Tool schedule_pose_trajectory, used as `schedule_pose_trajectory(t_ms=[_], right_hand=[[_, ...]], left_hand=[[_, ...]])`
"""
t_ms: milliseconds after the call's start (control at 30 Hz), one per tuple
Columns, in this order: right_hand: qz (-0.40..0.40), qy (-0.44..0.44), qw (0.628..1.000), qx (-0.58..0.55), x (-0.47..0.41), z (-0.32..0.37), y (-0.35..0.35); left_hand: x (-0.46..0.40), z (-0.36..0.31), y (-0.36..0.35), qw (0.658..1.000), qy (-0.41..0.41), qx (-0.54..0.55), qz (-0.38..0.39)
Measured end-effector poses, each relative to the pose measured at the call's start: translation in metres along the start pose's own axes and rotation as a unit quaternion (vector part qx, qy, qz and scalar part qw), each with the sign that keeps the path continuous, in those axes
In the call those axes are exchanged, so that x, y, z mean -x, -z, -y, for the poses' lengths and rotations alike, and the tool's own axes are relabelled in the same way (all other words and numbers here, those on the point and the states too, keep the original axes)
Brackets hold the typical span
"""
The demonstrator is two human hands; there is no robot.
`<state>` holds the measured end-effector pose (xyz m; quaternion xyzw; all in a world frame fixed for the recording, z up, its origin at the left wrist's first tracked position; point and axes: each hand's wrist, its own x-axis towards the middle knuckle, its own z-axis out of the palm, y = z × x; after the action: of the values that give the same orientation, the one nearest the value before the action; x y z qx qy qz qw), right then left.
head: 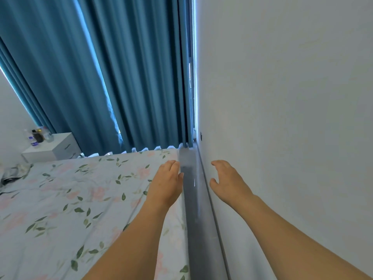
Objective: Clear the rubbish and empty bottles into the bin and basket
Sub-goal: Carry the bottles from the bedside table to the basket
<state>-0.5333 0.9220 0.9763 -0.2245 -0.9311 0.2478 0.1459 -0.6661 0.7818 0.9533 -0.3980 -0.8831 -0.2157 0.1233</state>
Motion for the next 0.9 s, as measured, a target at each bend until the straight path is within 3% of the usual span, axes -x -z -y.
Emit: schedule_pose_trajectory(t_ms=[400, 700, 900], right_hand=[[-0.003, 0.025, 1.0, -0.008, -0.125, -0.03, 0.019], [0.004, 0.049, 0.999, 0.004, -0.327, -0.056, -0.016], [0.002, 0.038, 0.999, 0.011, -0.436, -0.066, 0.003]], left_hand=[[-0.128, 0.005, -0.025, 0.999, -0.026, -0.026, -0.037], [-0.298, 0.081, -0.102, 0.999, 0.016, -0.019, -0.039], [-0.411, 0.095, -0.112, 0.999, 0.01, 0.0, -0.03]])
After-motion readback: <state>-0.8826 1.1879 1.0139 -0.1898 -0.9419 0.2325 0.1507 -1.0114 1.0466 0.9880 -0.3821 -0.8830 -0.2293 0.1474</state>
